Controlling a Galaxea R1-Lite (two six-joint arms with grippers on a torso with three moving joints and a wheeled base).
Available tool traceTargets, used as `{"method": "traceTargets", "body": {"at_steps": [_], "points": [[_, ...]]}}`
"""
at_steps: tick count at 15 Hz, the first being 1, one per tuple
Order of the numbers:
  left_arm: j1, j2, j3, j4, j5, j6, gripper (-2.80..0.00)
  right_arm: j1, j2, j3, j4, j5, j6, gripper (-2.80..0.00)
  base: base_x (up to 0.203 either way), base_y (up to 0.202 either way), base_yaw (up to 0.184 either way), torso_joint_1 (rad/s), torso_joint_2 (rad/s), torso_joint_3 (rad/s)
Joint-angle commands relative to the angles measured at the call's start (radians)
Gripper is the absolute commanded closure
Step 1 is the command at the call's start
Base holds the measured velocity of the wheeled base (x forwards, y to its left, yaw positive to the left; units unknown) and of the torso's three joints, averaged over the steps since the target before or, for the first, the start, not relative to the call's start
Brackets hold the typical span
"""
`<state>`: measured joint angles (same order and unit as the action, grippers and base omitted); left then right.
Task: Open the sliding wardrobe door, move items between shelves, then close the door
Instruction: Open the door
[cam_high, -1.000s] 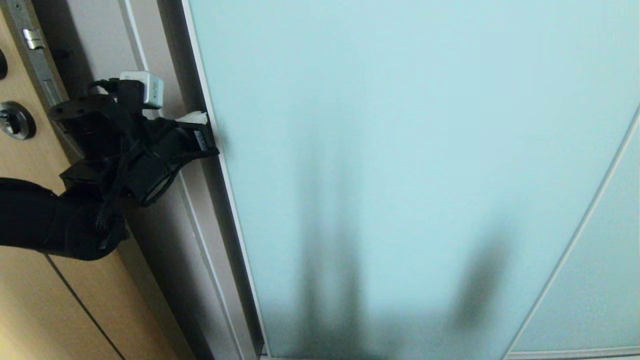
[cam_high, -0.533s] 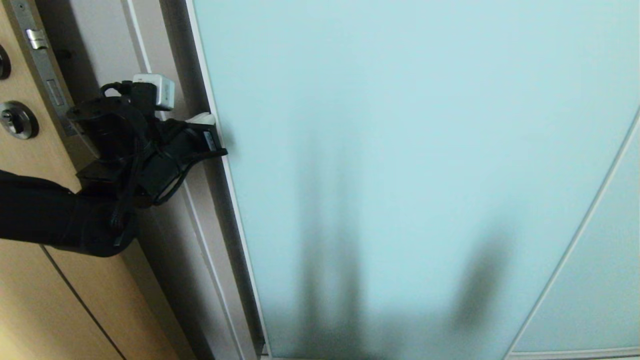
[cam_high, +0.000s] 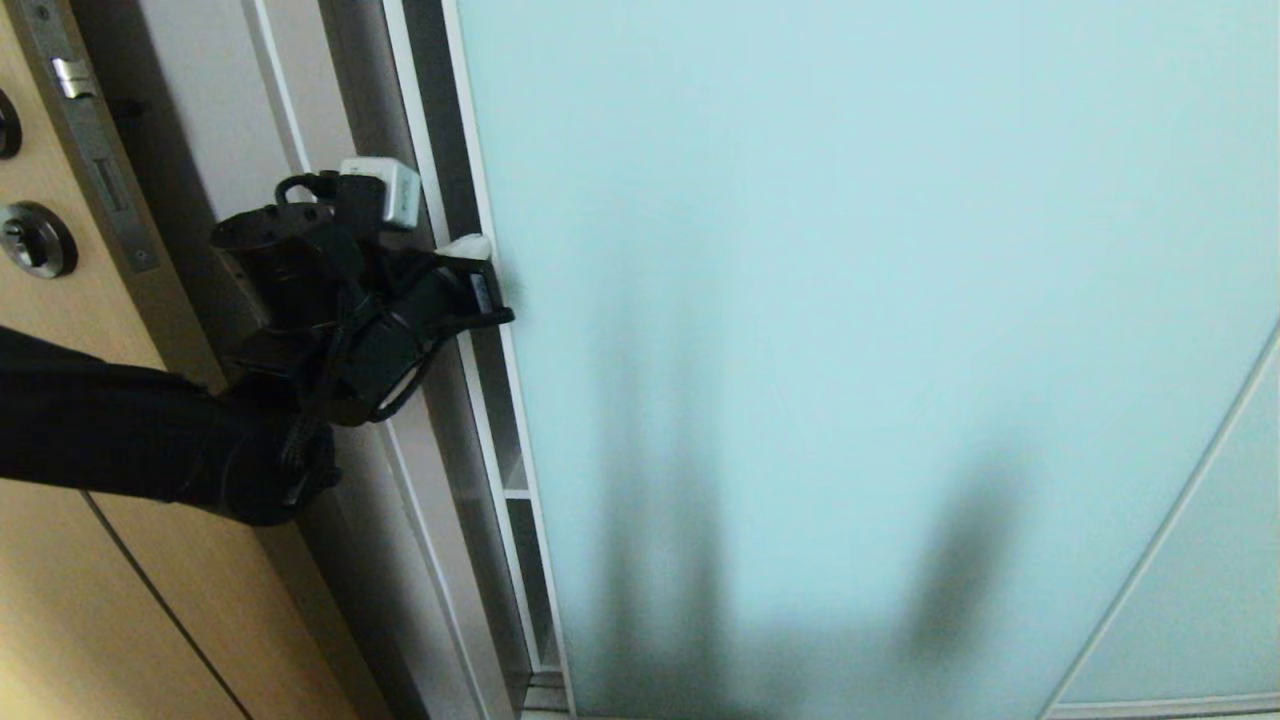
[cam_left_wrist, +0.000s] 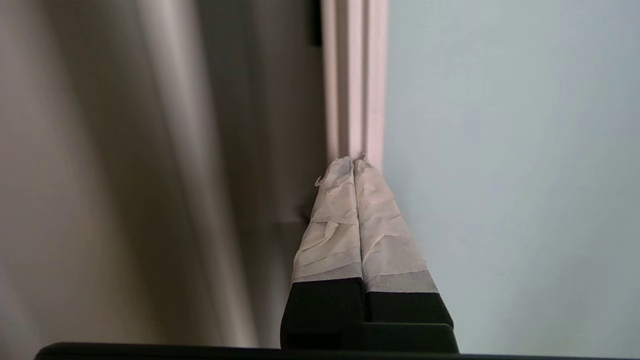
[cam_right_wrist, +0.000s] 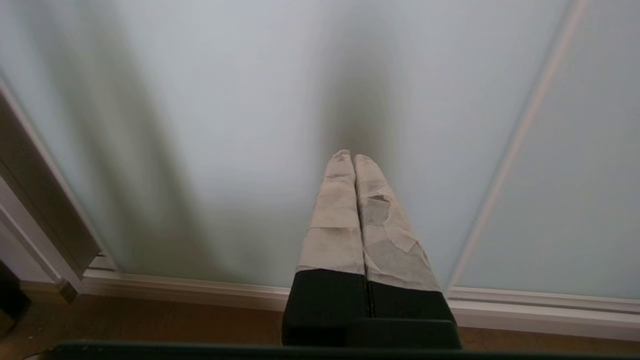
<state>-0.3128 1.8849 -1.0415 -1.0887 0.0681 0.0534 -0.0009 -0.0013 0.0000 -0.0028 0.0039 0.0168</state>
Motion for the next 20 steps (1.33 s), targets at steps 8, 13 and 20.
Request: {"method": "traceTargets", "body": {"at_steps": [8,13,20], "points": [[-0.176,0.013,-0.036,-0.011,0.000,0.008,0.00,0.001,0.000,0.000,0.000,0.001,0.000,0.00,0.000,0.000,0.000,0.000,0.00,0.000],[-0.288,0.005,-0.017,-0.016,0.013,0.007,0.00,-0.001,0.000,0.000,0.000,0.001,0.000,0.00,0.000,0.000,0.000,0.000,0.00,0.000],[-0.367,0.162,-0.102,-0.047,0.010,0.009,0.00,0.000,0.001,0.000,0.000,0.001,0.000,0.00,0.000,0.000,0.000,0.000,0.00,0.000]]}}
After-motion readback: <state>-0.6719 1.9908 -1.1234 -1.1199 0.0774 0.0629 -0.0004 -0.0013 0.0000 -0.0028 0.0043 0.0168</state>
